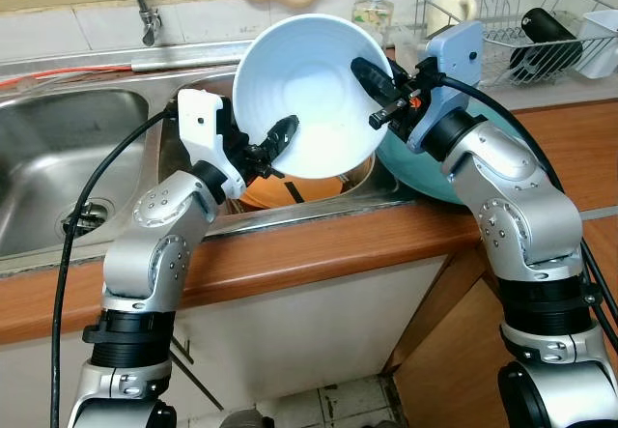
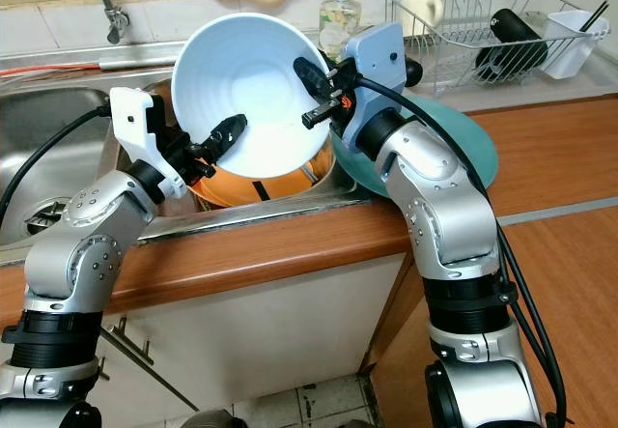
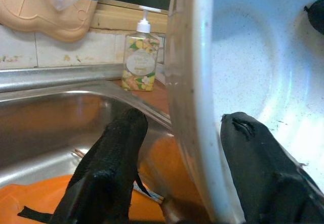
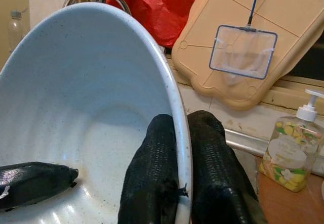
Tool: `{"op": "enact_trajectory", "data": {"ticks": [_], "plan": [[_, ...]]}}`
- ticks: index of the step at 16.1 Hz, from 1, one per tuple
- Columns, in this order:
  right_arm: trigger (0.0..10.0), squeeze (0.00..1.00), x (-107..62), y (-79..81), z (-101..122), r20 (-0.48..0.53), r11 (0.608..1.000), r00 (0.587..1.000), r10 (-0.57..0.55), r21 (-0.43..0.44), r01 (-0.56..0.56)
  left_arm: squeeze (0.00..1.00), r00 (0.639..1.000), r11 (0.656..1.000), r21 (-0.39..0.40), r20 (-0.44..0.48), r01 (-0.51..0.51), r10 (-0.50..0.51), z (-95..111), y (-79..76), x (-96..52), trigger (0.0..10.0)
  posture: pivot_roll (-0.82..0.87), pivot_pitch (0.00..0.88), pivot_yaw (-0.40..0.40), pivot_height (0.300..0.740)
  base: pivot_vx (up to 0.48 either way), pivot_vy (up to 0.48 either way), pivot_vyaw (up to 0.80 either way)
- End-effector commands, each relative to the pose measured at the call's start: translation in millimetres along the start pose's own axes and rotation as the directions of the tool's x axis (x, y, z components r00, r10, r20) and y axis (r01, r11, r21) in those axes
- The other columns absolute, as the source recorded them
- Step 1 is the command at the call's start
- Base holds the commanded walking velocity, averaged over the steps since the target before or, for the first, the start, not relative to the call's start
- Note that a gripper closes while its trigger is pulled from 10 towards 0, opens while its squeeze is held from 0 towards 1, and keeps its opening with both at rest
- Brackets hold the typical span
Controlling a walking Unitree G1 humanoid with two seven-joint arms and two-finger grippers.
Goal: Kitchen organization
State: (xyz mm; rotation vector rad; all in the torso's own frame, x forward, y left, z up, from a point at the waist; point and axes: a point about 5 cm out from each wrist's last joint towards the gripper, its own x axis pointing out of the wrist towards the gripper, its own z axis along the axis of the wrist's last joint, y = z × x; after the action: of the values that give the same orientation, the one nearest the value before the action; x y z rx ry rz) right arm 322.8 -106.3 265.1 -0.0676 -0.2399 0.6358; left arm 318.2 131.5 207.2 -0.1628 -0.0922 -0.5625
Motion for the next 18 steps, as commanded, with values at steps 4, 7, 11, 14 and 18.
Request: {"op": "enact_trajectory", "data": {"ticks": [4,7,11,14,18], "plan": [[0.0,0.00,-3.4,-7.1,5,0.040,0.998,0.997,-0.060,0.015,0.059,0.00,1.000,0.999,0.032,0.005,-0.025,0.025,4,4.9,0.8,0.0,0.01,0.000,0.043,0.740,0.000,0.000,0.00],[0.0,0.00,-3.5,-7.7,1,0.039,0.996,0.996,-0.074,0.061,0.072,0.00,1.000,1.000,0.014,0.022,-0.022,0.022,6,4.3,1.0,0.0,0.01,0.000,0.047,0.740,0.000,0.000,0.00],[0.0,0.00,-4.5,-10.5,-8,0.027,0.987,0.995,-0.092,0.132,0.087,0.00,0.999,1.000,-0.002,0.048,-0.011,0.011,10,4.2,-0.4,0.0,0.02,0.000,0.051,0.740,0.000,0.000,0.00],[0.0,0.00,-4.4,-8.3,-12,0.020,0.986,0.997,-0.079,0.147,0.075,0.00,0.998,1.000,-0.010,0.060,-0.002,0.003,12,3.7,-0.3,0.0,0.02,0.000,0.054,0.740,0.000,0.000,0.00],[0.0,0.00,-4.5,-7.7,-14,0.017,0.986,0.997,-0.076,0.149,0.073,0.00,0.998,1.000,-0.010,0.067,0.002,-0.001,13,3.3,0.6,0.0,0.02,0.000,0.056,0.740,0.000,0.000,0.00]]}}
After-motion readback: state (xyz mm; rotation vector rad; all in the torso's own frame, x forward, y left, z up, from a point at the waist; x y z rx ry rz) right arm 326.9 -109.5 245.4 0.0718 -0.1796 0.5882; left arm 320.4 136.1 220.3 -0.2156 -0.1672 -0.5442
